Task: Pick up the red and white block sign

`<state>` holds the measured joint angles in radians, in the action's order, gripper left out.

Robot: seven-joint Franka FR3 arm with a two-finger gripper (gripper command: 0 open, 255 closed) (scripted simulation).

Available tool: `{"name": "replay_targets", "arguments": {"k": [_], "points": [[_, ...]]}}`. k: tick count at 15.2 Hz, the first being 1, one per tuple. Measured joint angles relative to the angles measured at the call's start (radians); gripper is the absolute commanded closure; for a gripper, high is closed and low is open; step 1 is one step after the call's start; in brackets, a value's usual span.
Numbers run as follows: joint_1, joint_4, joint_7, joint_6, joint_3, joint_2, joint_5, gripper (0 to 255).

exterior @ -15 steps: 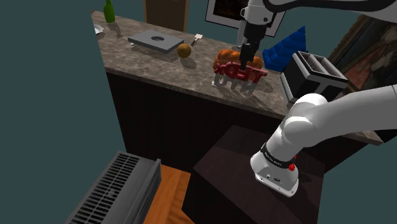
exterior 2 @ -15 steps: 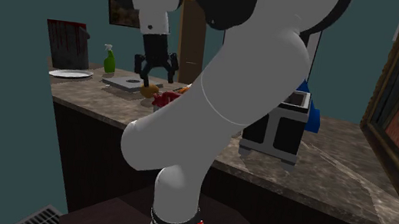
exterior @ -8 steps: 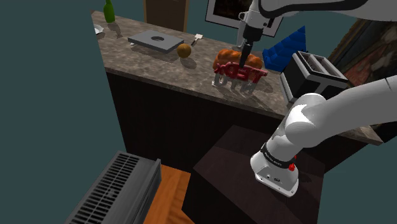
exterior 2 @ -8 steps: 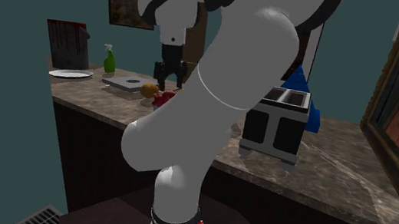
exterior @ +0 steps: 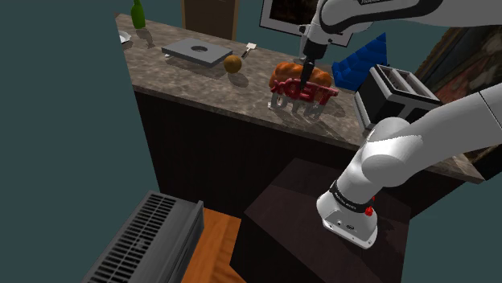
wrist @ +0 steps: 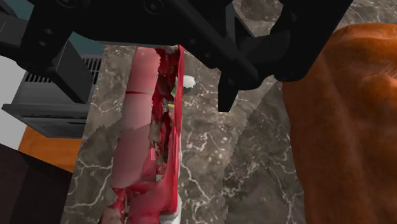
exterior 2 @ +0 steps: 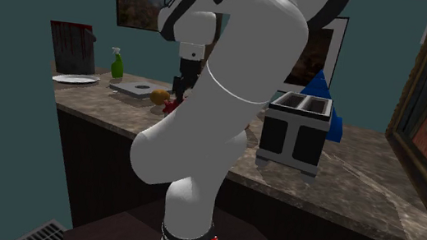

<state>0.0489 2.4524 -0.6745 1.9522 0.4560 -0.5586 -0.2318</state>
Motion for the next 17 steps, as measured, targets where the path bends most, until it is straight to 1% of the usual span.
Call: {"name": "replay_targets", "arguments": {"k": [3,4,14,17], "points": [[-0.002,0.036,0.0,0.043,0.009,0.007,-0.006,0],[-0.002,0.039,-0.001,0.048,0.01,0.009,-0.006,255],[-0.003,0.04,-0.002,0.053,0.013,0.01,-0.007,255],[-0.001,0.019,-0.001,0.022,0.005,0.002,-0.004,255]]}}
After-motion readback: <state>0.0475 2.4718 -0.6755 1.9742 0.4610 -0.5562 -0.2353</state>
